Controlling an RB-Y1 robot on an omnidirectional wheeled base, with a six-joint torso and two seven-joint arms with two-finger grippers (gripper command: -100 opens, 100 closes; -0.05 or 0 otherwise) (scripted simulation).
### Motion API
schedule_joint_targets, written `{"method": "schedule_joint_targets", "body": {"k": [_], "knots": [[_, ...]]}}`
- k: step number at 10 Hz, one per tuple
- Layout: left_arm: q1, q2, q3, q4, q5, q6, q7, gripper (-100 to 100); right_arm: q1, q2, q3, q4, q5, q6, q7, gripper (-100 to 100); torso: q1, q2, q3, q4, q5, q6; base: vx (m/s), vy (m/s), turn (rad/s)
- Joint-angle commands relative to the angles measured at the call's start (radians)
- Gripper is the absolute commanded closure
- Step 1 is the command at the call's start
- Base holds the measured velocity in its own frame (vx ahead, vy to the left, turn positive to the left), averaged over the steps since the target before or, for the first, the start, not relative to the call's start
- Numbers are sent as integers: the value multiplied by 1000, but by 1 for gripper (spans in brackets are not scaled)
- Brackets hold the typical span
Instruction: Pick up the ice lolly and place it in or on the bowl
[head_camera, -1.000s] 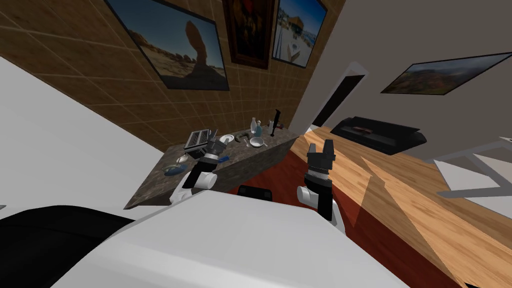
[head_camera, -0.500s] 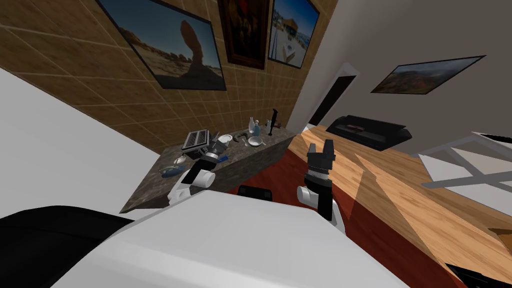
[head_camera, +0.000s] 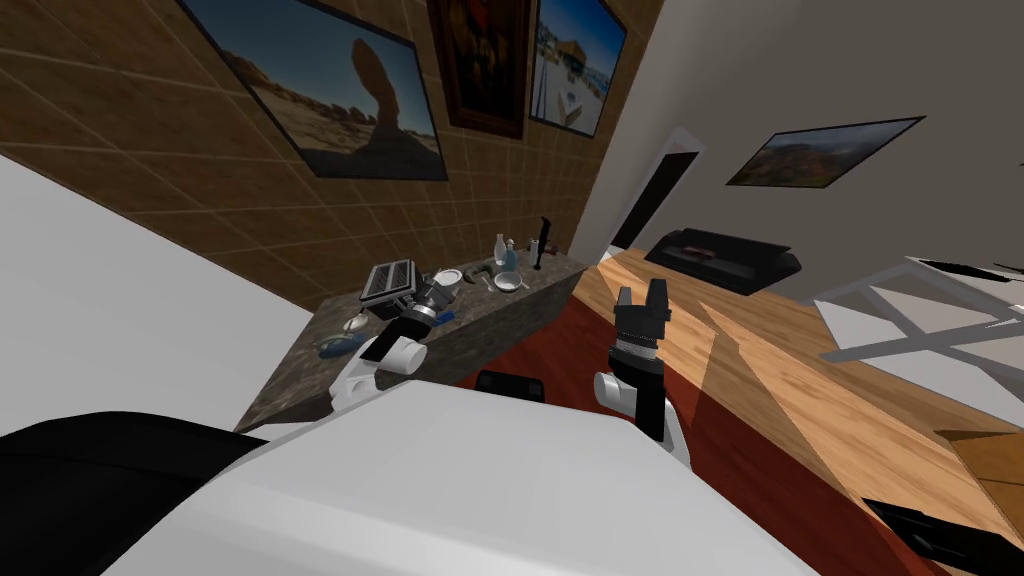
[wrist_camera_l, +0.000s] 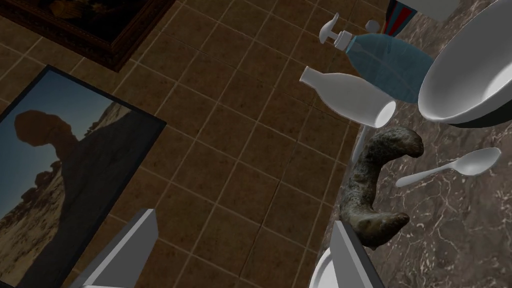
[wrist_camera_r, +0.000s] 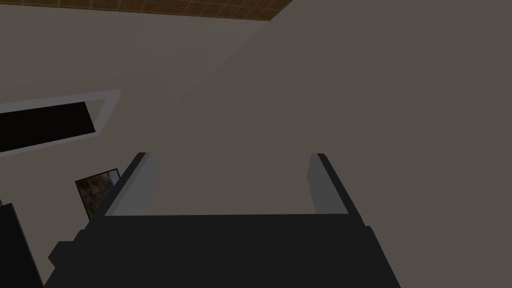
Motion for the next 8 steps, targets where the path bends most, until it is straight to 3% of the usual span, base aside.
{"method": "schedule_joint_targets", "body": {"k": [1,2,3,4,6,7,8], "knots": [[-3,7,4,2,6,31,8,-100,0,0,0,0,0,0,0,0,0,0,0,0,0,0,-8,6,-8],[-9,34,13,6,35,70,49,-100,0,0,0,0,0,0,0,0,0,-1,0,0,0,0,-17,4,-119],[-9,34,13,6,35,97,49,-100,0,0,0,0,0,0,0,0,0,-1,-1,0,0,0,-20,11,-71],[-16,62,22,11,65,126,91,-100,0,0,0,0,0,0,0,0,0,-1,0,0,0,0,-28,13,-99],[-16,62,22,11,65,164,91,-100,0,0,0,0,0,0,0,0,0,0,0,0,0,0,-16,10,-36],[-23,91,31,16,96,203,132,-100,0,0,0,0,0,0,0,0,0,-1,-1,0,0,0,-17,7,-115],[-23,91,31,16,96,227,132,-100,0,0,0,0,0,0,0,0,0,-1,-1,0,0,0,-19,12,-72]]}}
